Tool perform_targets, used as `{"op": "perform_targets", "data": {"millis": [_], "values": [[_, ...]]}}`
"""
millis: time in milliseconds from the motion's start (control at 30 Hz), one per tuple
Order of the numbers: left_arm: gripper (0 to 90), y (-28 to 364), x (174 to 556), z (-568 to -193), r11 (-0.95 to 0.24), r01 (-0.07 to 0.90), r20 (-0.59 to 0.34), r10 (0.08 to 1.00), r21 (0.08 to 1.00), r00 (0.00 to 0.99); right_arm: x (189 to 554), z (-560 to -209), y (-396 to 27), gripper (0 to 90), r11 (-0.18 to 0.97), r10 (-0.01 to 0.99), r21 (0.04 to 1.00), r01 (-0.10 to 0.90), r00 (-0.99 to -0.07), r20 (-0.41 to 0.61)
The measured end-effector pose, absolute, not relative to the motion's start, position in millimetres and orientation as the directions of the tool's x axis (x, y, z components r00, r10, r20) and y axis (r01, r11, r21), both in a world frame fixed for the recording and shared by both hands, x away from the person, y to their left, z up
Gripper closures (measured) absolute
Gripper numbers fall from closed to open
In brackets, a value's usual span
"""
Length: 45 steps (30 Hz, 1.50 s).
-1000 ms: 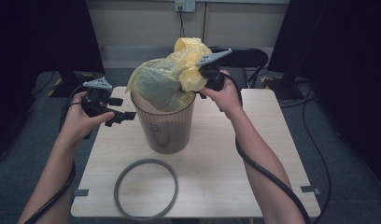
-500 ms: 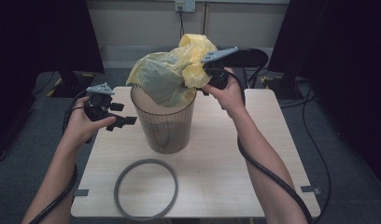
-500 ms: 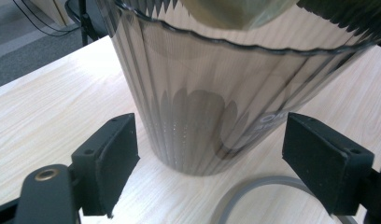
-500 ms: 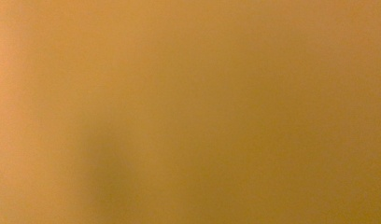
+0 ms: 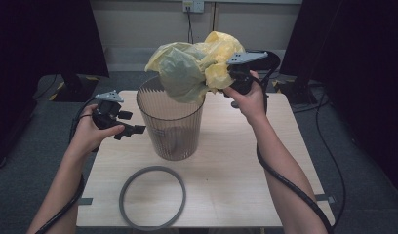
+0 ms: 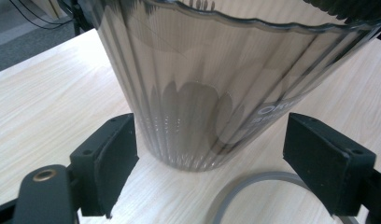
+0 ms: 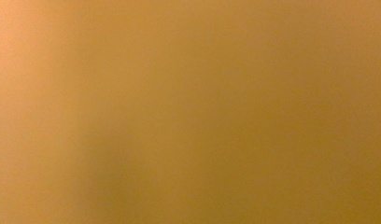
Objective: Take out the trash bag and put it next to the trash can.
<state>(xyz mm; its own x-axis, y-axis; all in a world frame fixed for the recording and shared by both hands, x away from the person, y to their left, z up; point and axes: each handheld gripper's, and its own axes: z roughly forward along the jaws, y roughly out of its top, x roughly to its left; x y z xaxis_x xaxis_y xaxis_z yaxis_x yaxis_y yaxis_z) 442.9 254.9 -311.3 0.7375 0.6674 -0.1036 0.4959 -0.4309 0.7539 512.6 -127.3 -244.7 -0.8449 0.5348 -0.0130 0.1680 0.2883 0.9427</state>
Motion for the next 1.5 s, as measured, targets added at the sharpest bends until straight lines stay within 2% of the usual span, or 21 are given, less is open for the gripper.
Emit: {"op": "perform_targets", "data": {"millis": [200,533,833,1200,1500], "values": [[17.1,251.7,444.4,-315.8,-0.430,0.506,-0.116,0.666,0.748,0.737,514.5,-246.9,-144.0,86.1,0.290,0.589,0.942,0.165,-0.807,-0.040],[17.2,250.6,446.5,-321.3,-0.434,0.517,-0.123,0.667,0.738,0.735,514.5,-245.4,-169.5,86.0,0.218,0.647,0.964,0.155,-0.762,-0.023],[17.3,249.1,443.3,-321.7,-0.443,0.517,-0.120,0.664,0.732,0.738,511.1,-245.7,-205.2,85.9,0.221,0.707,0.961,0.165,-0.706,-0.041],[17.2,247.7,440.6,-335.9,-0.432,0.528,-0.134,0.668,0.731,0.732,505.6,-285.7,-245.8,85.0,0.242,0.761,0.934,0.263,-0.649,-0.015],[17.7,252.0,437.1,-360.5,-0.460,0.554,-0.130,0.676,0.694,0.725,501.4,-325.2,-256.8,83.6,0.275,0.774,0.909,0.312,-0.632,-0.017]]}}
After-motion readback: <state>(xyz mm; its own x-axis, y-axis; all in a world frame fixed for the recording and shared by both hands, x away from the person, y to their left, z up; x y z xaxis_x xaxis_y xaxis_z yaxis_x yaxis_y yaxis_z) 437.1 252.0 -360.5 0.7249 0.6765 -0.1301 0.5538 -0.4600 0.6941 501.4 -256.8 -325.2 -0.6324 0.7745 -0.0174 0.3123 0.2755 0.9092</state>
